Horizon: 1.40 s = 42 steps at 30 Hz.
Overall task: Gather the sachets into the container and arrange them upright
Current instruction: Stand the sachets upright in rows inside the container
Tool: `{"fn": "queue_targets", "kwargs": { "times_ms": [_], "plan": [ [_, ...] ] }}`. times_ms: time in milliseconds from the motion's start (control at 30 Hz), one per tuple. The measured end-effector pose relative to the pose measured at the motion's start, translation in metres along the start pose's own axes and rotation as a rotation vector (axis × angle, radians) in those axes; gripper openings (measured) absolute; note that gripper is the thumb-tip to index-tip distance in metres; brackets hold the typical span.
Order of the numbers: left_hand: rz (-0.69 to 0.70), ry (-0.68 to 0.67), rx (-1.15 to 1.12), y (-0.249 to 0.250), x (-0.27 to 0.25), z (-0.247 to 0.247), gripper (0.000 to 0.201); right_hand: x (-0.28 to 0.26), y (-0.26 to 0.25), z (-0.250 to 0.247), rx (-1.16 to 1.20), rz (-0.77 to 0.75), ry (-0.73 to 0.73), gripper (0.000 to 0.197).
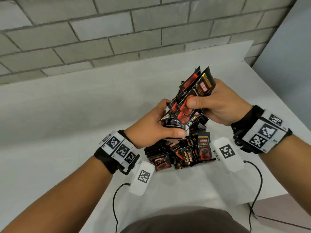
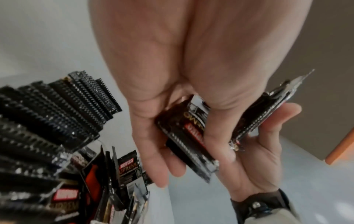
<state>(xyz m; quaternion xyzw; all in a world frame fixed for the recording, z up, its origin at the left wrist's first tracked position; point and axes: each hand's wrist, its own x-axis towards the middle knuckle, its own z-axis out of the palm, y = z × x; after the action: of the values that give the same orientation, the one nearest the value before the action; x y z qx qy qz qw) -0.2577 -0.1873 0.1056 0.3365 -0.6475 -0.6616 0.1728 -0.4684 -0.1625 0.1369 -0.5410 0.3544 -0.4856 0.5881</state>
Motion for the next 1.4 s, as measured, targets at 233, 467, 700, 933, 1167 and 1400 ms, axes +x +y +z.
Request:
{"fn": "queue_targets", "kwargs": {
  "times_ms": [233, 467, 700, 933, 1167, 1400],
  "plan": [
    [-0.114, 0.046, -0.160, -0.008, 0.000, 0.002, 0.057, -0.002, 0.004, -0.004, -0.047, 0.013, 0.079, 0.045],
    [-0.137, 0.113, -0.164, -0.010, -0.007, -0.004, 0.055, -0.003, -0.008, -0.014, 0.094, -0.011, 0.179, 0.042],
    [-0.049, 0.000, -0.414, -0.003, -0.015, -0.001, 0.088, -0.003, 0.016, 0.009, -0.535, 0.120, 0.293, 0.070],
    [-0.173, 0.074, -0.544, 0.008, -0.016, -0.003, 0.058, 0.006, 0.029, 0.025, -0.880, 0.049, 0.127, 0.095],
    [-0.210, 0.127, -0.397, 0.007, -0.022, -0.007, 0.038, 0.006, 0.030, 0.029, -1.227, -0.104, -0.028, 0.103],
    [-0.124, 0.330, -0.167, 0.005, -0.042, -0.052, 0.045, 0.018, 0.019, 0.004, -1.046, 0.186, 0.098, 0.030]
  ]
}}
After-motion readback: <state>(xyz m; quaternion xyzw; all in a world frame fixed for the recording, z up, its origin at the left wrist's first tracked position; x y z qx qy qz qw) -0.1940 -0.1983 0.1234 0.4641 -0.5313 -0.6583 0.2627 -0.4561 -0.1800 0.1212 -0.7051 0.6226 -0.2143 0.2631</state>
